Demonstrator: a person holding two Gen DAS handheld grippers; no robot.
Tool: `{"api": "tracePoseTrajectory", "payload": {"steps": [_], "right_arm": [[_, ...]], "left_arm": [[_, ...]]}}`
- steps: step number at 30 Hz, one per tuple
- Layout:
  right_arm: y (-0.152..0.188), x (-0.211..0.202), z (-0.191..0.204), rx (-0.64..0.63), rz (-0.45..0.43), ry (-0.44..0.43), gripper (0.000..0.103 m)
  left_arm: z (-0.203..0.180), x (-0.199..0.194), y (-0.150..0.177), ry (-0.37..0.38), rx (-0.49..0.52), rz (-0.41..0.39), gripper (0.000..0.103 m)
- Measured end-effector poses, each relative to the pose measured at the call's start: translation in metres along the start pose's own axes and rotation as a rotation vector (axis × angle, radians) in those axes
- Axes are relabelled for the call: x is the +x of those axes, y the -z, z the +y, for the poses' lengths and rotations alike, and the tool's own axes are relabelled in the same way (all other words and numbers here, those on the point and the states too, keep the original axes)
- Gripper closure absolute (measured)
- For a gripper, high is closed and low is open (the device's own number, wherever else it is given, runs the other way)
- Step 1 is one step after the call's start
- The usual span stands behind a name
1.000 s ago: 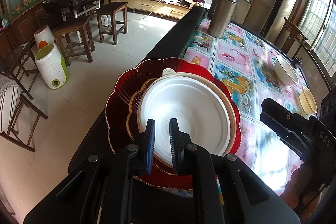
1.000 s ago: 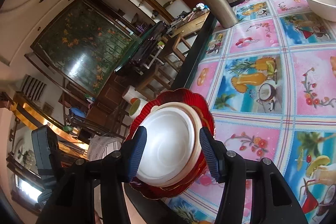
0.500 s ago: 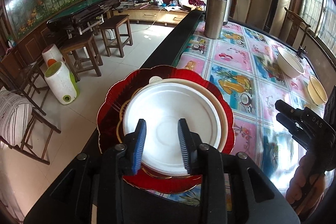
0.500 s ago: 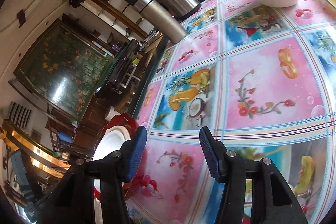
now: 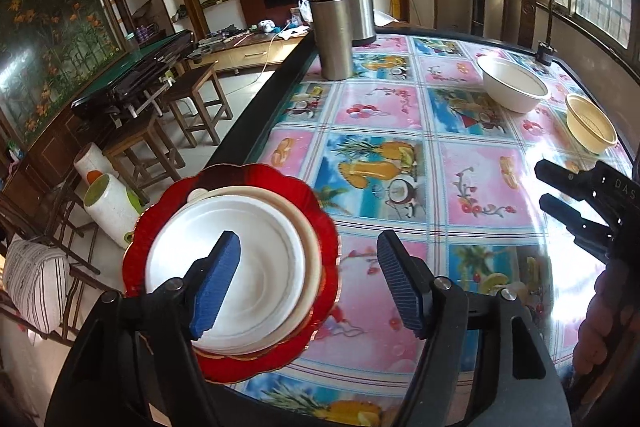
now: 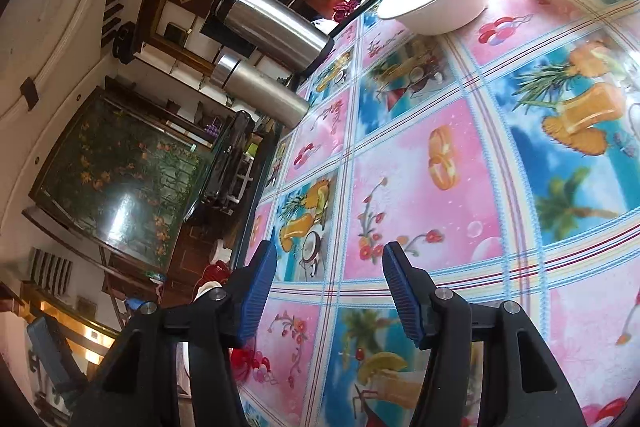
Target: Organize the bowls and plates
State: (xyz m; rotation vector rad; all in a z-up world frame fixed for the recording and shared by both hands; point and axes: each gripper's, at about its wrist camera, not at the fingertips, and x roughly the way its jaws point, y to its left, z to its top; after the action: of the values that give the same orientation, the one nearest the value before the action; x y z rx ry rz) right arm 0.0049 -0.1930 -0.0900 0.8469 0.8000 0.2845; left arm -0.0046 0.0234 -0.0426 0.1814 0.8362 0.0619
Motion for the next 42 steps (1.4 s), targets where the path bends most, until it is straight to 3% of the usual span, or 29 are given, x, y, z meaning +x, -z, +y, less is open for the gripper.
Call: {"api": "tracePoseTrajectory", "payload": {"steps": [13,19,25,32,35,42], "right_arm": [[-0.034,-0.059,-0.060,0.090,-0.119,0.061,0.037],[-0.046,-0.086,-0.080,0.054,-0.186,0.166,0.033],[-0.061,-0.093,-0.086,0.018,-0.177,0.224,0.032],[-0.080,-0.091,-0.058,-0.105,-0.190,0.254,0.015],[-0.087,-0.084,-0.039,-0.177,-0.193,0.267,0.014],[-0.109,-0.058,0.001,-0.367,-0.249,0.322,0.013]], "left_arm": [[-0.115,0.018,-0.009,0.109,0.226,0.048,0.032],[-0.147,0.029,-0.020,0.148,0.276,0.054,0.032],[-0.169,0.037,-0.035,0.177,0.300,0.055,0.032],[-0.178,0.051,-0.050,0.186,0.291,0.062,0.032],[-0.176,0.062,-0.063,0.208,0.266,0.088,0.032],[-0.154,0.111,-0.124,0.260,0.060,0.181,0.032]]}}
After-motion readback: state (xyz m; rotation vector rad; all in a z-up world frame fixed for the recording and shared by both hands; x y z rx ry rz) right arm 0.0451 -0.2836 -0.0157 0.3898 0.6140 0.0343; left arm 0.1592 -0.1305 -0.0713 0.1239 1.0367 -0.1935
